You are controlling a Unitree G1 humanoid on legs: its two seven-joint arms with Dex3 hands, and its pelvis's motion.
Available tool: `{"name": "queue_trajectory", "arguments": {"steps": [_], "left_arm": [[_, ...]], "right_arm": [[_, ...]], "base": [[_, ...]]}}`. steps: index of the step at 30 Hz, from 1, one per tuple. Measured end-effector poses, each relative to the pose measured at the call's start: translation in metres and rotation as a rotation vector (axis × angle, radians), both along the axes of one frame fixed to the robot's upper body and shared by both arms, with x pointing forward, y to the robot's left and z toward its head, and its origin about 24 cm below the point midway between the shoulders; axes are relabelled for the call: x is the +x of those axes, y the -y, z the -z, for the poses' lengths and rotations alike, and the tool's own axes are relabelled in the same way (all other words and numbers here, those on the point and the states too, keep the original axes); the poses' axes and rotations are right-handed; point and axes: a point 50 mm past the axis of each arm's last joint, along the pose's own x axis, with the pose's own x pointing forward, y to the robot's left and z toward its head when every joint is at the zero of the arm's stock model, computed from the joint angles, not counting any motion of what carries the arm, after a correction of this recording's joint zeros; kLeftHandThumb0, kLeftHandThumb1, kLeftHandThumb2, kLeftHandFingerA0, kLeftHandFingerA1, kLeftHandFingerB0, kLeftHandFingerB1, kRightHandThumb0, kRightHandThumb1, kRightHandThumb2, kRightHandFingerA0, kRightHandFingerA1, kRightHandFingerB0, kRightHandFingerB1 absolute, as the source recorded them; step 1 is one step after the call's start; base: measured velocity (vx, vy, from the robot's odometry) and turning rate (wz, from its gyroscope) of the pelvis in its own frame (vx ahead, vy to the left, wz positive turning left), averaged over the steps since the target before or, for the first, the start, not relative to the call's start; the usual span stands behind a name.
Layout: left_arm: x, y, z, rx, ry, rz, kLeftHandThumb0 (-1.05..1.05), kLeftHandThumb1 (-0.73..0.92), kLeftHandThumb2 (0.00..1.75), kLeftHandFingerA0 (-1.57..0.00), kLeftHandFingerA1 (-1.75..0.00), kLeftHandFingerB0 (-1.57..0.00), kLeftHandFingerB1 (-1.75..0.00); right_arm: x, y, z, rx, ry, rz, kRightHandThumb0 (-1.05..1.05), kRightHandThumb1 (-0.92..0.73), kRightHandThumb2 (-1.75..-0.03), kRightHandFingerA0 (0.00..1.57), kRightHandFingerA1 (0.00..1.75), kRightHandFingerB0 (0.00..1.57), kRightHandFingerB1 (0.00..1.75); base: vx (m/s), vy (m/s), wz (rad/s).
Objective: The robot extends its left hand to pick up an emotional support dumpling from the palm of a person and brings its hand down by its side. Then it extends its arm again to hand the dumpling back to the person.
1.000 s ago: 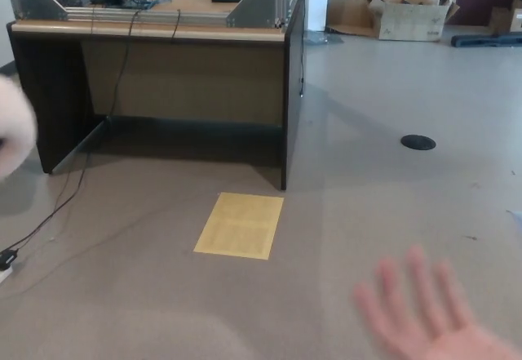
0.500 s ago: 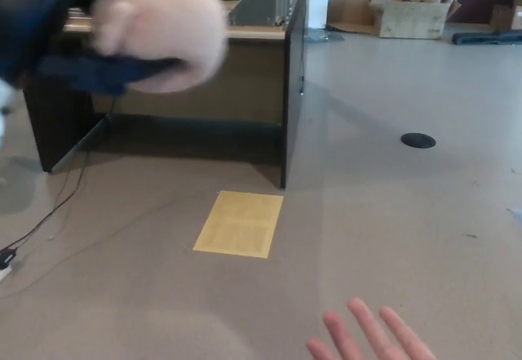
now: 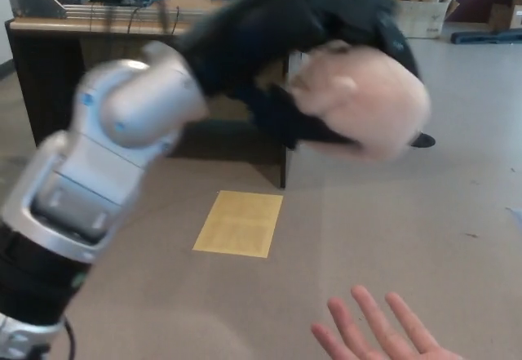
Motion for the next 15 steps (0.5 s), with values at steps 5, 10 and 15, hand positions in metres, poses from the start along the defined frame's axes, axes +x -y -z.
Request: {"name": "queue_trajectory", "arguments": {"steps": [5, 10, 15], "left_arm": [[-0.006, 0.023, 0.012, 0.072, -0.009, 0.034, -0.17, 0.73, 0.68, -0.83, -1.67, -0.83, -1.11], [-0.008, 0.040, 0.020, 0.123, -0.028, 0.056, -0.16, 0.63, 0.81, -1.05, -1.63, -0.84, -1.31], [-0.009, 0.049, 0.026, 0.156, -0.041, 0.064, -0.18, 0.68, 0.75, -0.82, -1.72, -0.79, -1.34]], "right_arm": [[0.001, 0.000, -0.001, -0.001, 0.005, -0.002, -0.38, -0.60, -0.58, 0.82, 0.51, 0.60, 0.41], [0.006, -0.001, -0.005, -0.004, 0.013, -0.008, -0.38, -0.59, -0.58, 0.80, 0.51, 0.61, 0.41], [0.009, -0.004, -0.007, -0.010, 0.017, -0.022, -0.38, -0.60, -0.58, 0.82, 0.51, 0.62, 0.41]], "base": [[0.00, 0.000, 0.00], [0.00, 0.000, 0.00], [0.00, 0.000, 0.00]]}}
